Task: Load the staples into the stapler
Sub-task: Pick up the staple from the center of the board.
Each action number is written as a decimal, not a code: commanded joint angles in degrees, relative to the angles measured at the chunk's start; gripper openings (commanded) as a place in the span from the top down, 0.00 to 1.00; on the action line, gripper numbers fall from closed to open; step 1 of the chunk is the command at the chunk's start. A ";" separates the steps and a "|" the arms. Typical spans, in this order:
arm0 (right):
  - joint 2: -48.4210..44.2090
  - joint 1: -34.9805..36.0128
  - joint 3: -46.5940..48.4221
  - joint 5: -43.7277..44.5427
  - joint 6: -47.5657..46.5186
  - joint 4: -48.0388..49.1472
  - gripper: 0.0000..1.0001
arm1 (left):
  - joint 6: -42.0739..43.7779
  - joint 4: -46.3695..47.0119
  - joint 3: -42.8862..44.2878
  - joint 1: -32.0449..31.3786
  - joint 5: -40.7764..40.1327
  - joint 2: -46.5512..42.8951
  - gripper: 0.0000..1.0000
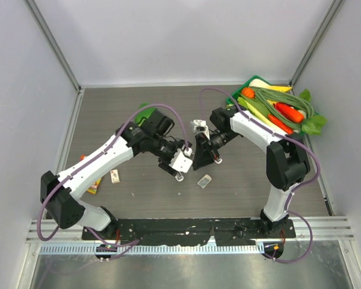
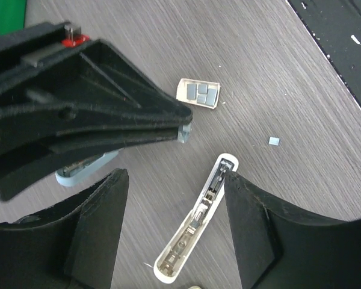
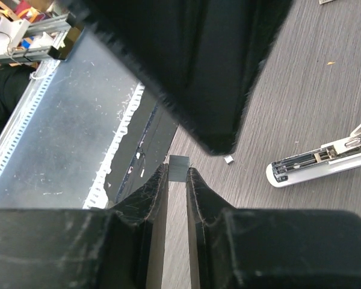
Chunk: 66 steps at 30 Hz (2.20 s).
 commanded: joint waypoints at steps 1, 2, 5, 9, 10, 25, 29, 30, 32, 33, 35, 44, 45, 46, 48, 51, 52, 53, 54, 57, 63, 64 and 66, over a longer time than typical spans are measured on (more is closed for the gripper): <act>1.55 -0.50 -0.13 -4.43 -0.72 -9.73 0.79 | -0.85 -1.26 2.81 -3.25 -4.73 1.32 0.32; 1.64 -0.59 -0.21 -4.60 -0.80 -9.64 0.79 | -0.77 -1.35 2.90 -3.69 -4.92 1.58 0.33; 2.17 -0.68 -0.13 -4.96 -0.80 -9.73 0.79 | -1.03 -1.87 3.34 -4.74 -5.36 2.20 0.36; 2.25 -1.20 -0.13 -5.57 -0.45 -9.73 0.79 | -1.29 -2.14 3.78 -5.45 -5.45 2.99 0.39; 2.08 -1.38 -0.21 -5.66 -0.54 -9.73 0.79 | -1.38 -2.14 3.78 -5.53 -5.36 3.08 0.39; 0.85 -2.44 -1.27 -6.89 -0.72 -9.38 0.79 | -4.46 0.50 3.69 -7.12 -6.06 5.45 0.47; 0.94 -2.52 -1.27 -7.06 -0.72 -9.38 0.79 | -5.16 0.23 4.74 -7.47 -5.54 6.15 0.54; 1.02 -2.52 -1.18 -7.07 -0.72 -9.29 0.79 | -5.25 0.15 4.92 -7.64 -5.54 6.33 0.54; 0.94 -2.70 -1.27 -7.24 -0.72 -9.29 0.79 | -5.42 0.23 5.18 -7.73 -5.62 6.59 0.55; 0.94 -2.61 -1.18 -7.24 -0.72 -9.38 0.79 | -5.77 0.32 5.10 -7.91 -5.54 6.68 0.55; 0.85 -2.70 -1.18 -7.33 -0.72 -9.38 0.79 | -6.12 0.67 5.10 -8.00 -5.54 6.86 0.57; -0.12 -2.70 -1.36 -7.42 -0.80 -9.38 0.80 | -9.81 3.83 4.84 -8.35 -6.59 7.65 0.59; -0.21 -2.79 -1.36 -7.50 -0.80 -9.29 0.80 | -10.17 4.01 4.83 -8.35 -6.85 7.82 0.60; -0.29 -2.70 -1.44 -7.50 -0.80 -9.38 0.80 | -10.60 4.19 4.83 -8.44 -6.94 7.91 0.61; -0.65 -2.70 -1.44 -7.59 -0.80 -9.29 0.80 | -10.96 4.63 4.83 -8.52 -7.12 8.09 0.64; -0.65 -2.70 -1.45 -7.77 -0.72 -9.20 0.80 | -12.28 5.51 4.75 -8.70 -7.38 8.18 0.66; -0.65 -2.70 -1.44 -7.77 -0.72 -9.20 0.79 | -12.45 5.68 4.75 -8.70 -7.29 8.18 0.66; -0.65 -2.70 -1.44 -7.77 -0.63 -9.20 0.80 | -13.06 6.03 4.66 -8.61 -7.38 8.18 0.66; -0.65 -2.70 -1.44 -7.77 -0.63 -9.20 0.80 | -13.42 6.38 4.66 -8.70 -7.47 8.18 0.66; -0.82 -2.79 -1.36 -7.94 -0.54 -9.20 0.80 | -15.18 7.44 4.48 -8.70 -7.82 8.27 0.66; -1.52 -2.79 -1.44 -8.03 -0.36 -9.20 0.80 | -17.90 10.69 2.55 -9.14 -10.02 7.48 0.66; -1.61 -2.87 -1.44 -8.12 -0.28 -9.12 0.80 | -18.08 11.22 2.46 -9.23 -10.28 7.47 0.69; -1.88 -2.79 -1.62 -8.12 0.51 -8.50 0.80 | -18.69 11.57 1.94 -9.31 -10.63 7.30 0.72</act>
